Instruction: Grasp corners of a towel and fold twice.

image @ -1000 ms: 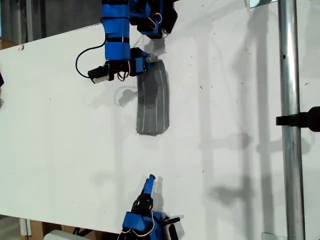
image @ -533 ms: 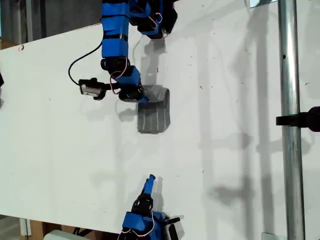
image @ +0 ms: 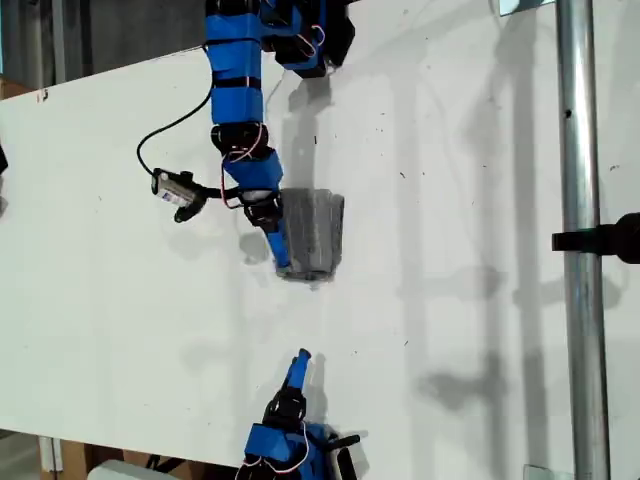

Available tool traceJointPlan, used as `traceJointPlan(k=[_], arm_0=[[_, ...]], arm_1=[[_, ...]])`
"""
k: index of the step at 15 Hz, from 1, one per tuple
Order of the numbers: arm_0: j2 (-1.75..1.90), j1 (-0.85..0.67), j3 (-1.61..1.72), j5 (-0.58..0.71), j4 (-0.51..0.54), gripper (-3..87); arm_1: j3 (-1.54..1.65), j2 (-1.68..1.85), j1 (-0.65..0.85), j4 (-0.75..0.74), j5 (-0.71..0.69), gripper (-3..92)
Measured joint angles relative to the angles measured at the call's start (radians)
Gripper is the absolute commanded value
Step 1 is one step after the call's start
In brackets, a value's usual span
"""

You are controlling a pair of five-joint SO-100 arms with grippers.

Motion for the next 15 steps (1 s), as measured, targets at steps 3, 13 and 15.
traceJointPlan(k=[3, 13, 15], arm_0=[[0.0, 0.0, 0.0, 0.0, 0.0, 19.3], [0.0, 0.055, 0.137, -0.14, -0.097, 13.4], [0.0, 0.087, 0.146, -0.262, -0.08, 13.3]], arm_1=[[0.084, 0.227, 0.08, 0.092, -0.046, 5.5], [0.93, 1.466, 0.094, 0.819, 0.259, 0.5], [1.026, 1.463, 0.051, 0.861, 0.371, 11.7]])
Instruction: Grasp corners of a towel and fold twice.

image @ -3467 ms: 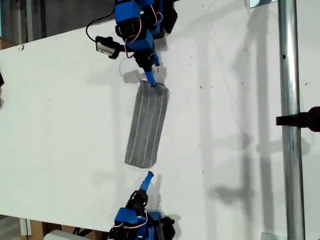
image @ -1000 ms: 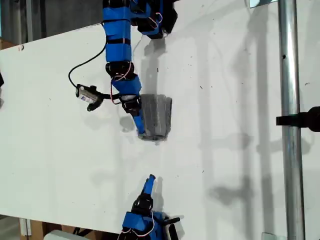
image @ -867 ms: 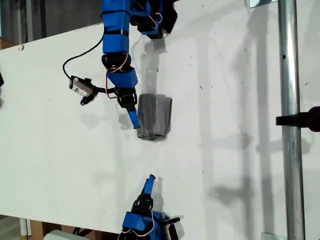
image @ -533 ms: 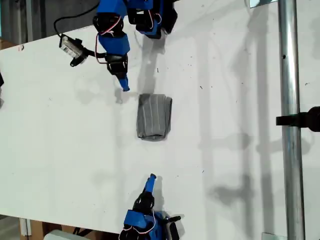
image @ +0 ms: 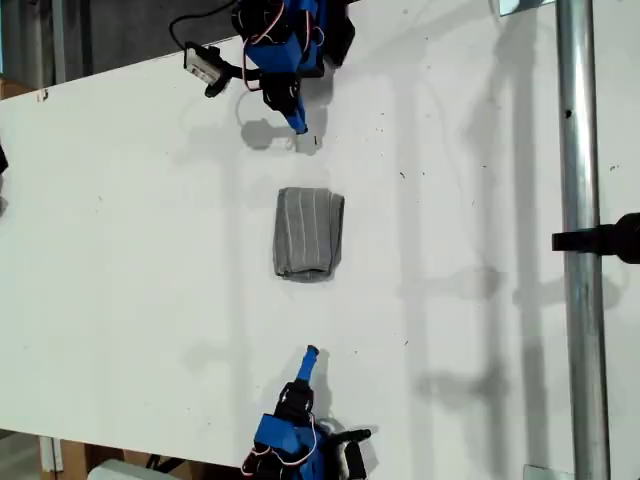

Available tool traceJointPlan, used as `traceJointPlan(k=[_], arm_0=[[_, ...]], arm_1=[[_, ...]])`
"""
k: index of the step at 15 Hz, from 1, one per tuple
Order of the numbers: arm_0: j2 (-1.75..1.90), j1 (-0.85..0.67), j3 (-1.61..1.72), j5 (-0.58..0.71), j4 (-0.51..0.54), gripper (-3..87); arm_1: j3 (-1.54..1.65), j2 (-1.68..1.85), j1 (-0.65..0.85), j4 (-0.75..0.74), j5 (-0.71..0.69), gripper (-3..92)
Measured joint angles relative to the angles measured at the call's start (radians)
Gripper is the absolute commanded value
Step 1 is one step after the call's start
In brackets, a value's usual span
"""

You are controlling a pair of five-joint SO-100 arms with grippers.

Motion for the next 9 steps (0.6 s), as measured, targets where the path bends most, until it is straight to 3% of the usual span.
traceJointPlan(k=[3, 4, 7, 9], arm_0=[[-0.002, -0.002, 0.0, -0.426, 0.181, 13.0], [-0.002, 0.018, 0.0, -0.414, 0.192, 12.3], [-0.002, 0.043, 0.0, 0.158, 0.192, 12.0], [0.0, 0.041, 0.0, 0.198, 0.192, 12.0]], arm_1=[[0.003, 0.021, -0.109, 0.017, 0.054, 11.7], [0.003, 0.021, -0.132, 0.017, 0.052, 11.7], [0.003, 0.021, -0.141, 0.017, 0.052, 11.7], [0.003, 0.021, -0.141, 0.017, 0.052, 11.7]])
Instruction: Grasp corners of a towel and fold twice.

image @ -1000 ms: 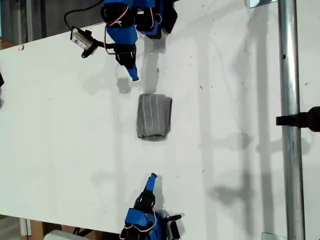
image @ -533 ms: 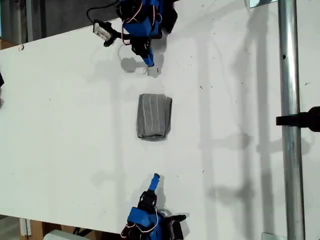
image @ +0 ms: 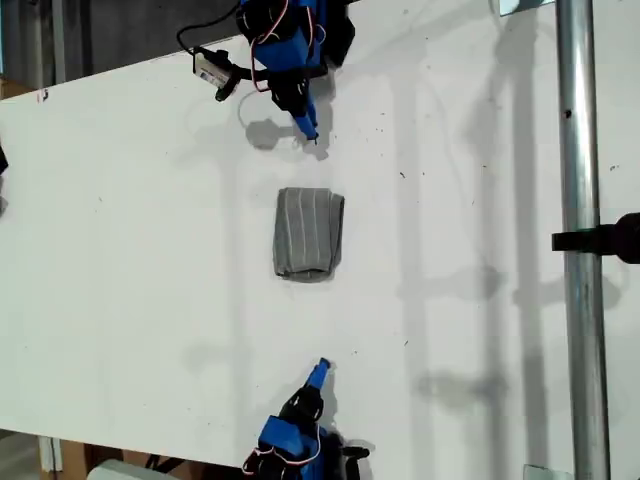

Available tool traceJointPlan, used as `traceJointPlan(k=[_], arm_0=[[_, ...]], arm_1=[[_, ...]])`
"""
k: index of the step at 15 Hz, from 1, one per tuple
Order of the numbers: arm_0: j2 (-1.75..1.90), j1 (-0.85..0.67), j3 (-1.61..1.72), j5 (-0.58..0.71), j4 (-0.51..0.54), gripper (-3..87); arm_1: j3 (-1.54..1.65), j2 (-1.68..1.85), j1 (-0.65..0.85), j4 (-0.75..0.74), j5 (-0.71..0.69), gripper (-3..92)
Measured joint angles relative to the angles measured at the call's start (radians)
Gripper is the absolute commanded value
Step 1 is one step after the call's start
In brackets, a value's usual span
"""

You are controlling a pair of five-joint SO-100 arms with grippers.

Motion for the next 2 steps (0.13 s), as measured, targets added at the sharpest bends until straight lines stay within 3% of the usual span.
traceJointPlan(k=[2], arm_0=[[0.0, -0.002, 0.0, 0.008, 0.0, 12.0]], arm_1=[[0.0, 0.0, 0.0, 0.0, 0.0, 11.7]])
